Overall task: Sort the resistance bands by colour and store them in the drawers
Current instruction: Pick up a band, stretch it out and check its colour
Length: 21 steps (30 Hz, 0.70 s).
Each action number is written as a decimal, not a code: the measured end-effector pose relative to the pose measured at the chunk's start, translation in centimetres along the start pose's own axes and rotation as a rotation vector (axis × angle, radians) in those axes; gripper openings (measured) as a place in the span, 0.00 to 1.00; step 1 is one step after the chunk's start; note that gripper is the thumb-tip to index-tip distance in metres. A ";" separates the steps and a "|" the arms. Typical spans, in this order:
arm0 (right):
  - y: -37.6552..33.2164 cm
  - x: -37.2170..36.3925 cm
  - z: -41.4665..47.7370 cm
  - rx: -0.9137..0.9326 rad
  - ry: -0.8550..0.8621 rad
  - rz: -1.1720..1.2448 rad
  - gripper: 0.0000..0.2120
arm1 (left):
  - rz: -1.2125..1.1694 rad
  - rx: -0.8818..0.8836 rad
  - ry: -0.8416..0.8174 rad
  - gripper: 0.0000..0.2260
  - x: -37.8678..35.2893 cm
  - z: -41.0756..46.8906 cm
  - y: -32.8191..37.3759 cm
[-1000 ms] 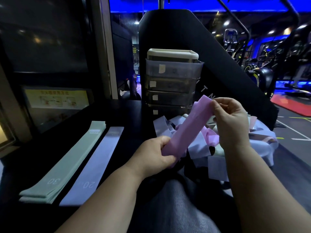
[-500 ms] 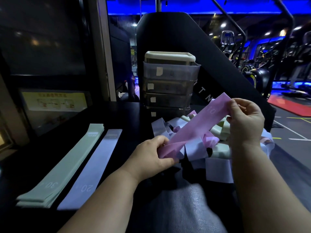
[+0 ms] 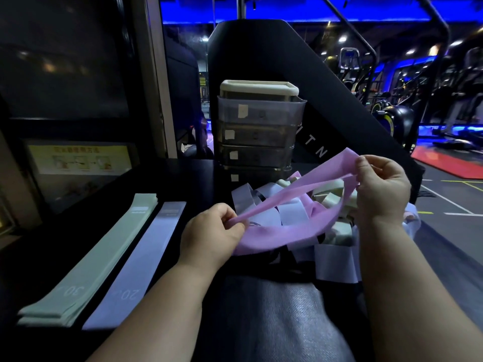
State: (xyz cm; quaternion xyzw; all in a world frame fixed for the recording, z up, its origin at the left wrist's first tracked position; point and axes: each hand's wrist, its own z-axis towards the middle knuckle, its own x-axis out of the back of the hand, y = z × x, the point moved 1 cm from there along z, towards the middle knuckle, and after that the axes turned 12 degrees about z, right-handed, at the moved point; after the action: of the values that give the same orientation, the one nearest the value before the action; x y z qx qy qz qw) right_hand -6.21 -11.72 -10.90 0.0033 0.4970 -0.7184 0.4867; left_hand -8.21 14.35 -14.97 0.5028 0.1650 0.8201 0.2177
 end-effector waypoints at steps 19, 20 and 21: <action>0.5 1.9 2.0 -0.018 0.163 0.012 0.07 | -0.285 -0.049 -0.310 0.08 0.3 0.0 0.4; 0.5 1.8 2.1 -0.020 0.168 0.018 0.08 | -0.276 -0.050 -0.251 0.09 0.3 0.1 0.4; 0.6 1.8 2.1 -0.023 0.172 0.023 0.07 | -0.269 -0.054 -0.197 0.09 0.3 0.1 0.4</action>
State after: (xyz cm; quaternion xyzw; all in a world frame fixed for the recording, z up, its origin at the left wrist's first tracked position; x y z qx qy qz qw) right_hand -5.76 -14.53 -11.12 0.0651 0.5452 -0.7041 0.4503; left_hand -8.32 14.21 -14.47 0.5481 0.1868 0.7343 0.3542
